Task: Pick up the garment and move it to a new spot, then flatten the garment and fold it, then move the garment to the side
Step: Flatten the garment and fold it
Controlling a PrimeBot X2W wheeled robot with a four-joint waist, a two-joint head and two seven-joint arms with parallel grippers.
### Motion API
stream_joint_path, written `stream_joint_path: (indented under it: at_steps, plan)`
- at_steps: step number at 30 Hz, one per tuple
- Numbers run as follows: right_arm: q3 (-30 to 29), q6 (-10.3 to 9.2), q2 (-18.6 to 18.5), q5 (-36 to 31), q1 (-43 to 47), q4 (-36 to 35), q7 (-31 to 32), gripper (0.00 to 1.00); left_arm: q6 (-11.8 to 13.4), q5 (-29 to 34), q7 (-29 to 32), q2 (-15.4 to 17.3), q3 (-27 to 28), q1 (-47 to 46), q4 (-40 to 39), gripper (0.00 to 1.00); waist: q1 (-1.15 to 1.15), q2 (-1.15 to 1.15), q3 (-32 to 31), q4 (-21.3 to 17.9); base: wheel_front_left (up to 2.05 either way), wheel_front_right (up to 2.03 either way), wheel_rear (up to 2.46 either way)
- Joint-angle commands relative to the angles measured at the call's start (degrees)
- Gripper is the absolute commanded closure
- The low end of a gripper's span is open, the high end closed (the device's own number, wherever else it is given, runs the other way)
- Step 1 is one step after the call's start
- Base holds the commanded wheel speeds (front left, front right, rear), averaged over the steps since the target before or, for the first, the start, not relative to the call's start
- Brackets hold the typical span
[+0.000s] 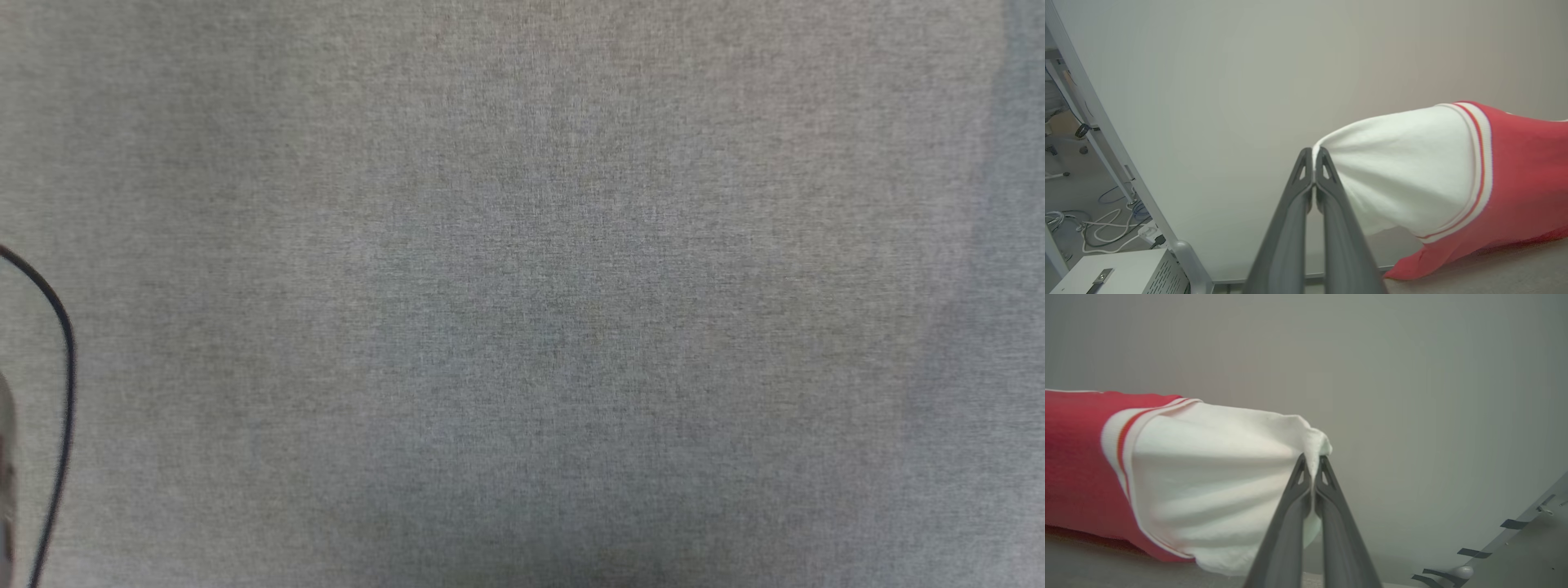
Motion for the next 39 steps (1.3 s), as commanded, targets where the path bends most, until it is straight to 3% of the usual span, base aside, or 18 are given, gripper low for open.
stream_joint_path:
  at_steps: [1, 13, 20, 35, 38, 39]
  plan:
    - [0.7, -0.12, -0.7, 1.8, 4.1, -0.7, -0.5, 1.00, -0.1, -1.2, -0.3, -0.5, -0.2, 4.6, -1.0, 1.00, -0.01, 0.00, -4.2, 0.6, 0.00, 0.00, 0.00]
    - [3.9, -0.12, -5.8, 15.0, 34.8, -8.7, -0.6, 1.00, -0.1, -9.7, -0.2, -3.8, -3.3, 35.7, -5.3, 1.00, -0.01, 0.00, -18.5, 2.7, 0.00, 0.00, 0.00]
    - [4.0, -0.12, -7.8, 20.1, 48.6, -12.3, -0.4, 1.00, -0.1, -14.6, 0.8, -4.3, -5.1, 48.5, -5.4, 1.00, -0.01, 0.00, -25.2, 3.2, 0.00, 0.00, 0.00]
    - [2.5, -0.12, -9.7, 24.3, 74.3, -21.1, 0.3, 1.00, 0.0, -19.0, 1.8, -0.7, -9.1, 66.8, -8.0, 1.00, -0.01, 0.00, -36.4, 3.1, 0.00, 0.00, 0.00]
    - [1.4, -0.12, -9.5, 25.2, 79.8, -24.5, 2.5, 1.00, 0.3, -20.6, 2.9, 0.0, -8.8, 70.3, -10.0, 1.00, -0.01, 0.00, -37.2, 3.0, 0.00, 0.00, 0.00]
    - [0.0, -0.12, -9.6, 25.5, 84.5, -28.5, 5.1, 1.00, 0.6, -21.7, 4.8, 1.3, -8.9, 73.8, -12.5, 1.00, -0.01, 0.00, -37.9, 2.4, 0.00, 0.00, 0.00]
